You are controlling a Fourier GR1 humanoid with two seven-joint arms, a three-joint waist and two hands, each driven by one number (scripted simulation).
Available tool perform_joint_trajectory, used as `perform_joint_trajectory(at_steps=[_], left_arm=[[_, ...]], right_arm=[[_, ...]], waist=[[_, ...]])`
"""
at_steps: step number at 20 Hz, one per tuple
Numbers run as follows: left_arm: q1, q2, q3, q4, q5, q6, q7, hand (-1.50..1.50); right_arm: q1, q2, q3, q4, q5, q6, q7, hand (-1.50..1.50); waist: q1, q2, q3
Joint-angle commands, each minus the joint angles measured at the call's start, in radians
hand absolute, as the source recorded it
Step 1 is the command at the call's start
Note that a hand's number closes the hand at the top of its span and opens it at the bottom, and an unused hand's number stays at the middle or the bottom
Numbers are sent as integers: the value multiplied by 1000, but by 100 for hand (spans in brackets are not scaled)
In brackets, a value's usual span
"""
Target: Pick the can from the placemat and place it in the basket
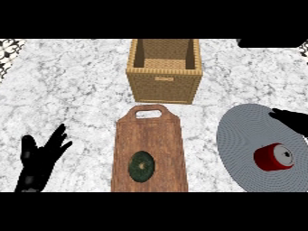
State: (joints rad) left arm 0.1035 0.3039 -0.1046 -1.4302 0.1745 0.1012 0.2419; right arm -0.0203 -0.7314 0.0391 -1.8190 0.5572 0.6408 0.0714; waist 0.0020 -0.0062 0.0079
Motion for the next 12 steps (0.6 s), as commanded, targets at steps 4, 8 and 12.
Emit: perform_joint_trajectory(at_steps=[4, 8, 12], left_arm=[[37, -42, -4, 35, -22, -16, 0, 0], [78, -43, -4, -11, -48, -12, 4, 0], [-64, -9, 62, 94, -11, -70, 32, 0]], right_arm=[[61, 50, -16, 65, 95, -91, -129, -150], [81, 113, 44, 6, 151, -71, -54, -150], [-24, 135, 83, 113, 211, -50, -36, -150]], waist=[[-3, 6, -8], [-2, 5, -8], [0, 8, -8]])
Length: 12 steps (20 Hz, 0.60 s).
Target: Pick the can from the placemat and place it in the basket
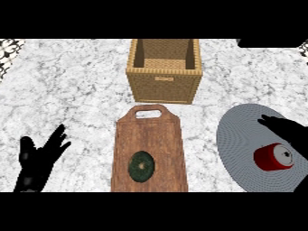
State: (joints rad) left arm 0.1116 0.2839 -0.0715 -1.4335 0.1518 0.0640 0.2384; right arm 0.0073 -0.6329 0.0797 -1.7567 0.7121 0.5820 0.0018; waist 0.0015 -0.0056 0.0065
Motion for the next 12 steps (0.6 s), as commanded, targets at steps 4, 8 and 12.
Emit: perform_joint_trajectory(at_steps=[4, 8, 12], left_arm=[[46, -26, -14, -6, -44, 10, 18, 0], [4, -24, 27, 39, -26, -14, 29, 0], [79, -35, 0, -96, -37, -5, 104, 0]], right_arm=[[-63, 28, 40, 150, 112, -8, -22, -150], [-11, 17, 20, 139, 133, -16, -62, -150], [-36, 54, 26, 185, 155, -30, -83, -150]], waist=[[5, 6, -6], [-2, 6, -6], [2, 5, -6]])
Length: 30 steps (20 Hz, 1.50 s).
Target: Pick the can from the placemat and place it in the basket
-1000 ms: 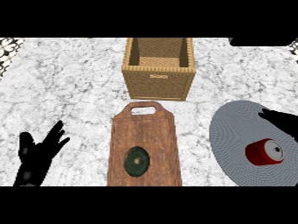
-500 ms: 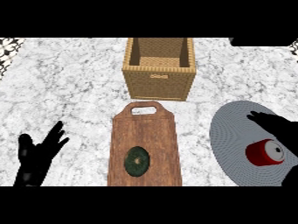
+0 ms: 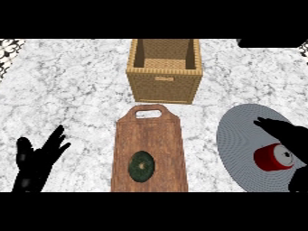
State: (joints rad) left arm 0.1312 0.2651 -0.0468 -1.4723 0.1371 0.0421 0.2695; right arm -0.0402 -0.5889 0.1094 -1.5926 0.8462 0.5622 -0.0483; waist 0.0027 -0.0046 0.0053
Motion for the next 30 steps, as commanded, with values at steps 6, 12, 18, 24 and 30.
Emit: perform_joint_trajectory(at_steps=[6, 12, 18, 24, 30], left_arm=[[15, -31, 11, 28, -32, -11, 12, 0], [44, -48, 15, 65, -52, -21, -38, 0], [21, -67, 5, 13, -67, -11, 18, 0], [95, -61, 15, -16, -73, -36, -5, 0], [-10, -53, 0, 12, -74, -47, 15, 0]], right_arm=[[-29, 83, 41, 145, 119, -102, -63, -150], [31, 33, 42, 61, 154, -130, -128, 150], [4, 55, 62, 143, 239, -242, -183, 150], [13, 71, 32, 40, 247, -212, -157, 150], [-113, 570, 300, 29, 417, -182, 350, 150]], waist=[[3, 5, -5], [-3, 4, -5], [-1, 4, -5], [0, 3, -5], [77, 13, -12]])
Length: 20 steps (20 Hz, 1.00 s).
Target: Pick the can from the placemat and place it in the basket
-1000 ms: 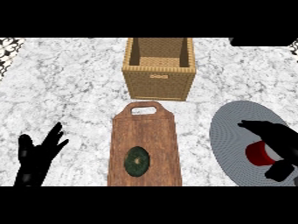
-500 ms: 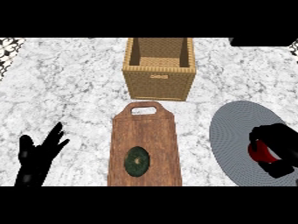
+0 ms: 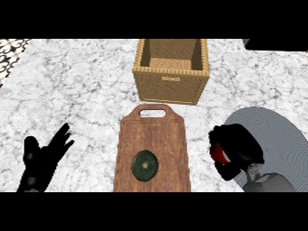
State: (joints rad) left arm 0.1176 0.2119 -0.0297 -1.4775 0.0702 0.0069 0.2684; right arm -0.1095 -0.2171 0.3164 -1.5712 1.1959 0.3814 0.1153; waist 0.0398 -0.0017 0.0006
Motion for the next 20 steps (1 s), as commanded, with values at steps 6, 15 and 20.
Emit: perform_joint_trajectory(at_steps=[6, 15, 20], left_arm=[[-22, 1, -22, 43, -9, -20, 20, 0], [-41, -9, -42, 68, -15, -28, 28, 0], [-23, -4, -47, 66, -21, -30, 31, 0]], right_arm=[[-134, 214, 189, -33, -73, -204, 467, 150], [-372, 217, 254, -188, -207, -681, 791, 150], [-618, 217, 265, -108, -133, -727, 1088, 150]], waist=[[64, 16, 4], [77, 4, -3], [74, -4, -8]])
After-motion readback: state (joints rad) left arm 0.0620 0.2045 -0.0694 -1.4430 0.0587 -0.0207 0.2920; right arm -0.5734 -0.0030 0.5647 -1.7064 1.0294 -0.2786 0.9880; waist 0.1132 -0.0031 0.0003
